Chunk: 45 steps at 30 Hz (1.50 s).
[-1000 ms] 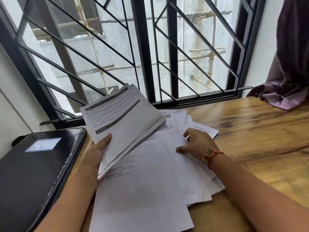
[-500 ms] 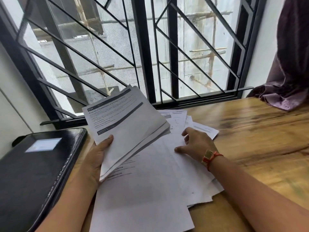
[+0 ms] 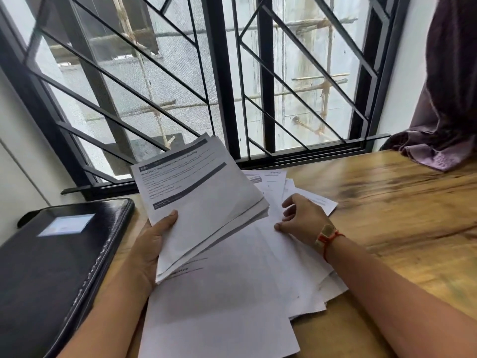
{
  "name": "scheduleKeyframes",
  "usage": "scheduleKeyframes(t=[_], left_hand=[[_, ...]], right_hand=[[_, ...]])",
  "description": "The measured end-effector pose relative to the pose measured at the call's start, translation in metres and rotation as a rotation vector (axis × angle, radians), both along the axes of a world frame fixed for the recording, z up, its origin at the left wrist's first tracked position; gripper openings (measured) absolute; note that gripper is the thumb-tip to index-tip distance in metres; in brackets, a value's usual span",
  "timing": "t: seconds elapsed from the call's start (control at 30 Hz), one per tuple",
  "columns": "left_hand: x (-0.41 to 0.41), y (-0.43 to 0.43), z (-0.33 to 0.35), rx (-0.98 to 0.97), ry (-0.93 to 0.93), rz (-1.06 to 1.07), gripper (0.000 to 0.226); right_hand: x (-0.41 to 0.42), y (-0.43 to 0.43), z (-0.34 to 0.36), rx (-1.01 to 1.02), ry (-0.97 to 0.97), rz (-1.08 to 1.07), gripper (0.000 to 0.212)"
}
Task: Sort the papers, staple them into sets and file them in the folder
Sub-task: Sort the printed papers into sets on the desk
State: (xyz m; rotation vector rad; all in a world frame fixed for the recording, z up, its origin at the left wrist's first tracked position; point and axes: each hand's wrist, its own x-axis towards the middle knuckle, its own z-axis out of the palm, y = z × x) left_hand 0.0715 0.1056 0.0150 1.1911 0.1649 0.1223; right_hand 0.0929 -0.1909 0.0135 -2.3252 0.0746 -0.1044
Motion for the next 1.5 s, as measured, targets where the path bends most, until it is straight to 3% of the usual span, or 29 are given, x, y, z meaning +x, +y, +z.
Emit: scheduleKeyframes(t=[0.27, 0.53, 0.83, 0.97, 1.07, 1.17, 1.33, 1.4, 1.5], left_hand=[[-0.003, -0.003, 0.003, 0.006, -0.018, -0.013, 0.022], [-0.006, -0.004, 0.005, -0.021, -0.015, -0.032, 0.025], [-0.005, -0.003, 0.004, -0.018, -0.019, -0.025, 0.025], [-0.008, -0.006, 0.007, -0.014, -0.047, -0.043, 0.024], [-0.008, -0.006, 0.008, 0.006, -0.060, -0.032, 0.027], [-0.007, -0.004, 0.006, 0.000, -0.048, -0.022, 0.034], [-0.006, -0.004, 0.005, -0.035, -0.030, -0.036, 0.036], [-0.007, -0.005, 0.006, -0.039, -0.036, -0.041, 0.036], [-0.009, -0.006, 0.007, -0.038, -0.038, -0.039, 0.035]], right_hand=[[0.004, -0.003, 0.000, 0.117, -0.038, -0.034, 0.023], [0.007, -0.009, 0.009, 0.147, -0.308, -0.174, 0.022], [0.010, -0.018, 0.020, 0.100, -0.824, -0.305, 0.035], [0.009, -0.022, 0.022, 0.048, -0.847, -0.237, 0.062], [0.010, -0.025, 0.023, -0.007, -0.834, -0.058, 0.085], [0.014, -0.025, 0.020, -0.029, -0.836, 0.066, 0.070], [0.012, -0.026, 0.020, -0.026, -0.804, -0.033, 0.019], [0.012, -0.027, 0.020, -0.037, -0.839, -0.077, 0.018], [0.011, -0.026, 0.023, -0.061, -0.864, -0.160, 0.033]])
